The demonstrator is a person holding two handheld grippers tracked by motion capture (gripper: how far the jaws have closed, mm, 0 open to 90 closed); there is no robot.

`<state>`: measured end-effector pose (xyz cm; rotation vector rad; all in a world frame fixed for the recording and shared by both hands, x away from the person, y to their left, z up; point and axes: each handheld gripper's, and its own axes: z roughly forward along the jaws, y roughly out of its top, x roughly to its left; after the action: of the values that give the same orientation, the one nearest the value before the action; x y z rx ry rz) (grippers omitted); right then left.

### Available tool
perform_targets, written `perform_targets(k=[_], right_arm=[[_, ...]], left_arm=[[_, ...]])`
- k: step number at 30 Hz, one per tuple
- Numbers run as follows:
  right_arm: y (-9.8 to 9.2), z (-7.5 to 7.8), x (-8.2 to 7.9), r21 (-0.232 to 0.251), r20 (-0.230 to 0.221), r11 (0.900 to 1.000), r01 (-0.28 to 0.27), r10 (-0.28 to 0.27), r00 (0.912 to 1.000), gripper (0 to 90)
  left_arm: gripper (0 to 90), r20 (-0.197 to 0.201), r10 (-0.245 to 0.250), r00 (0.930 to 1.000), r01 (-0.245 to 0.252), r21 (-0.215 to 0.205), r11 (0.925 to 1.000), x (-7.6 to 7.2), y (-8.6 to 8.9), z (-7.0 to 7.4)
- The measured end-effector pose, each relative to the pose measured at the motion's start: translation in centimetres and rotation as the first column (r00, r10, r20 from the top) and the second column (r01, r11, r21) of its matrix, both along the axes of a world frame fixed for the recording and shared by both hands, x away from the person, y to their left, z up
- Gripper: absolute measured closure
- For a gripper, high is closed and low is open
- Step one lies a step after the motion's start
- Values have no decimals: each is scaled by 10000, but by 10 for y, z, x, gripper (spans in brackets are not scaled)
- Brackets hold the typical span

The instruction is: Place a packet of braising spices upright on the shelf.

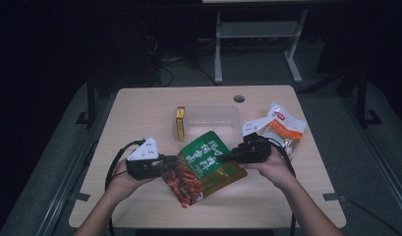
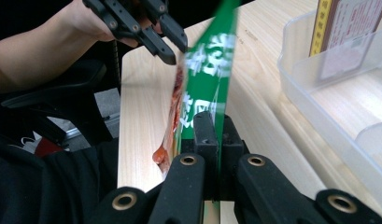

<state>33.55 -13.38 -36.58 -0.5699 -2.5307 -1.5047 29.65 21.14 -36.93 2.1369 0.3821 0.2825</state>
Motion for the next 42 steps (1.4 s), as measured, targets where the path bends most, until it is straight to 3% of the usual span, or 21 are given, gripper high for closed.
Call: perform_targets(k=[3, 8, 16, 22, 25, 29, 32, 42], right_arm=[[0, 6, 1, 164, 138, 9999, 46, -48, 9999, 900], [1, 20, 4, 16, 397, 10000, 80, -80, 9992, 900], [2, 44, 3, -321, 777, 9993, 184, -159, 9969, 900], [-2, 56, 4, -364, 959, 9983, 453, -416, 9945, 900], [-6, 61, 4, -404, 1003, 9972, 627, -584, 9932, 900], [-11, 69, 5, -503, 1024, 9955, 805, -750, 9919, 900], [-14, 75, 4, -507, 1179, 9943, 937, -872, 9892, 900], [-26, 93, 9, -687, 1357, 9822, 1750, -1646, 9770, 900]], left_arm=[[596, 7, 268, 9996, -268, -53, 9996, 1, 6, -1], [442, 61, 495, 9988, -495, 117, 9987, -3, 11, -5], [322, -180, 917, 9956, -911, 311, 9954, -10, 26, -21], [276, -532, 1060, 9929, -1037, 443, 9936, -3, 27, -35], [229, -516, 1033, 9933, -988, 841, 9915, 0, 25, -41], [192, -688, 1053, 9921, -981, 1001, 9901, 1, 23, -46], [182, -892, 1134, 9895, -1046, 987, 9896, 0, 21, -50], [182, -993, 1114, 9888, -1018, 967, 9901, 2, 22, -54]])
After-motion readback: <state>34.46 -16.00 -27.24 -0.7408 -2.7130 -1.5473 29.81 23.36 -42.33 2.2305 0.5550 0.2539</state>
